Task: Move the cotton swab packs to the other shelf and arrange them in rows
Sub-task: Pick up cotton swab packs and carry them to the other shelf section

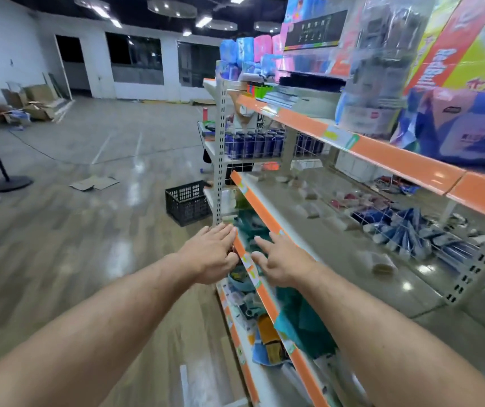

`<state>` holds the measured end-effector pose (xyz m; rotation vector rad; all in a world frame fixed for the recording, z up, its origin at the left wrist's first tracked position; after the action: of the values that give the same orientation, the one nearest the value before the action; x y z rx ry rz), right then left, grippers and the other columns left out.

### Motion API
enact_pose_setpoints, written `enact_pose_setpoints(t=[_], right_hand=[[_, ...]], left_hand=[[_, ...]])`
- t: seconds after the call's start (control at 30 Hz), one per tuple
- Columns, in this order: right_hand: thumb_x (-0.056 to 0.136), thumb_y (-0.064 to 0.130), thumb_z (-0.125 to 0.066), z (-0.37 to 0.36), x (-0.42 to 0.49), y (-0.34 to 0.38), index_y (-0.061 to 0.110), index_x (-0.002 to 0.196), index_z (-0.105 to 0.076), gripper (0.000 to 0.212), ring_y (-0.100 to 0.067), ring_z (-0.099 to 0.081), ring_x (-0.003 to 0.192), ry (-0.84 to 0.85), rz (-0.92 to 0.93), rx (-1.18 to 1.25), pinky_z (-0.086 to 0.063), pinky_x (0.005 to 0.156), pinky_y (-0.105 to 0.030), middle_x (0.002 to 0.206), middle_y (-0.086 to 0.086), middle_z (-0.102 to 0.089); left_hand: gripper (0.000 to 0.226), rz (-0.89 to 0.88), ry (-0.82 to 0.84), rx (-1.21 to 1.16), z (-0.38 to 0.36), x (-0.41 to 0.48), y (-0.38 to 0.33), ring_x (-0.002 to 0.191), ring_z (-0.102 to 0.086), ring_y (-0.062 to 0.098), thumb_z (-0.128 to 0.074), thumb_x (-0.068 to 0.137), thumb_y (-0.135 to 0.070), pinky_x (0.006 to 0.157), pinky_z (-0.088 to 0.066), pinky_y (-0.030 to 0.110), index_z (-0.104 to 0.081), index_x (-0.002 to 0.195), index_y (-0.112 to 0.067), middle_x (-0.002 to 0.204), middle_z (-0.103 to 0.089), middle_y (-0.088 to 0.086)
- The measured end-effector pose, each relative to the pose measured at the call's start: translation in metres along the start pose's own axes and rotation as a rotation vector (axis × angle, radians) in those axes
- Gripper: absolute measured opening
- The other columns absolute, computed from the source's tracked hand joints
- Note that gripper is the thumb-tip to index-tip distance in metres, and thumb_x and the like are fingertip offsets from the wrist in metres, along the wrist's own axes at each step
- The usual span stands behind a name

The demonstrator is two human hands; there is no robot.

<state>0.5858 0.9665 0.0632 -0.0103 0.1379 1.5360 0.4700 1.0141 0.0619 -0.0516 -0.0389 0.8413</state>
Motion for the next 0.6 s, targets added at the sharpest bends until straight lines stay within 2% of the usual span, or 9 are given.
enact_pose_setpoints(t=[0.13, 0.3, 0.47, 0.6], right_hand=[[0.103, 0.049, -0.025, 0.004, 0.055, -0.021, 0.022, 0.155, -0.022, 0.058, -0.025, -0.017, 0.147, -0.005, -0.033, 0.010, -0.018, 0.118, -0.035, 0.158, -0.011, -0.023], [0.103, 0.048, -0.027, 0.004, 0.129, -0.044, 0.022, 0.151, -0.029, 0.055, -0.030, -0.028, 0.140, -0.025, -0.098, 0.006, -0.028, 0.113, -0.037, 0.150, -0.012, -0.034], [0.104, 0.047, -0.026, 0.013, 0.178, -0.077, 0.023, 0.152, -0.027, 0.054, -0.030, -0.017, 0.146, -0.025, -0.233, 0.015, -0.017, 0.118, -0.037, 0.156, -0.017, -0.025], [0.102, 0.053, -0.026, 0.008, 0.193, -0.118, 0.029, 0.154, -0.023, 0.057, -0.028, -0.014, 0.149, -0.023, -0.365, 0.089, -0.019, 0.119, -0.039, 0.161, -0.015, -0.015]], left_hand=[[0.067, -0.049, 0.012, -0.016, -0.001, 0.060, 0.017, 0.152, 0.003, 0.014, -0.024, 0.100, -0.041, 0.123, 0.001, 0.037, -0.001, 0.158, -0.015, 0.166, 0.001, 0.000], [0.068, -0.132, 0.023, -0.016, -0.004, 0.139, 0.047, 0.152, 0.002, 0.015, -0.024, 0.100, -0.042, 0.123, -0.001, 0.039, -0.002, 0.158, -0.014, 0.166, 0.000, 0.003], [0.067, -0.247, 0.042, -0.027, 0.002, 0.211, 0.059, 0.152, 0.001, 0.016, -0.024, 0.101, -0.040, 0.123, -0.002, 0.039, -0.002, 0.158, -0.012, 0.166, -0.001, 0.003], [0.068, -0.343, 0.041, -0.040, -0.008, 0.263, 0.047, 0.152, -0.002, 0.016, -0.027, 0.101, -0.042, 0.123, -0.002, 0.037, -0.005, 0.158, -0.013, 0.166, -0.005, 0.003]])
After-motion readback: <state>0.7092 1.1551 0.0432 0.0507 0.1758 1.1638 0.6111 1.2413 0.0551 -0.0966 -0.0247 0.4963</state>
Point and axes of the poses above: each hand's wrist, its own x-axis towards the middle knuckle, its own z-axis out of the back of the hand, y = z × x, the point moved 10 cm from there along x, towards the middle knuckle
